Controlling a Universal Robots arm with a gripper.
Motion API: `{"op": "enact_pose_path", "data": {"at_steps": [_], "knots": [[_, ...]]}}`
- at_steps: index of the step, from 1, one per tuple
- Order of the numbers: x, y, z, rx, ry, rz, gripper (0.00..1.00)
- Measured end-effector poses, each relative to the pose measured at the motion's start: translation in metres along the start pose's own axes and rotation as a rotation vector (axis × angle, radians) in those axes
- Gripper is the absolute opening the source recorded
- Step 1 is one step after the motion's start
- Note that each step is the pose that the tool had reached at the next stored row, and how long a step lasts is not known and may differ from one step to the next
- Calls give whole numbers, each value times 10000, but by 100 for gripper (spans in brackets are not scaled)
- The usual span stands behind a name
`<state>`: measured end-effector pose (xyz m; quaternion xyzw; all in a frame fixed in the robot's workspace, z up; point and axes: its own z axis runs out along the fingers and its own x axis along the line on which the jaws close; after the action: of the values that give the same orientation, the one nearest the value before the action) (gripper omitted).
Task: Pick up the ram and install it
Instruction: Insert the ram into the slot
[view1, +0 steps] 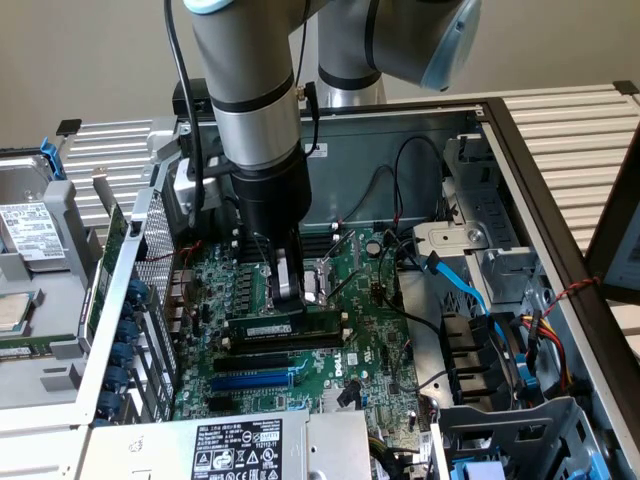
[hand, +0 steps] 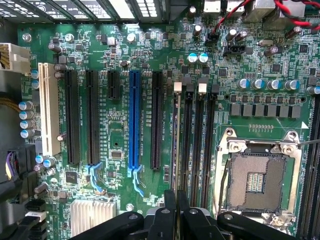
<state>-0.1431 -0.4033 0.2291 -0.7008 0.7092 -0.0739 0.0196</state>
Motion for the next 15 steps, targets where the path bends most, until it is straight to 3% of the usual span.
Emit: {"op": "enact_pose_path", "data": {"at_steps": [15], "knots": [[2,0,4,0,13,-2,13]]}}
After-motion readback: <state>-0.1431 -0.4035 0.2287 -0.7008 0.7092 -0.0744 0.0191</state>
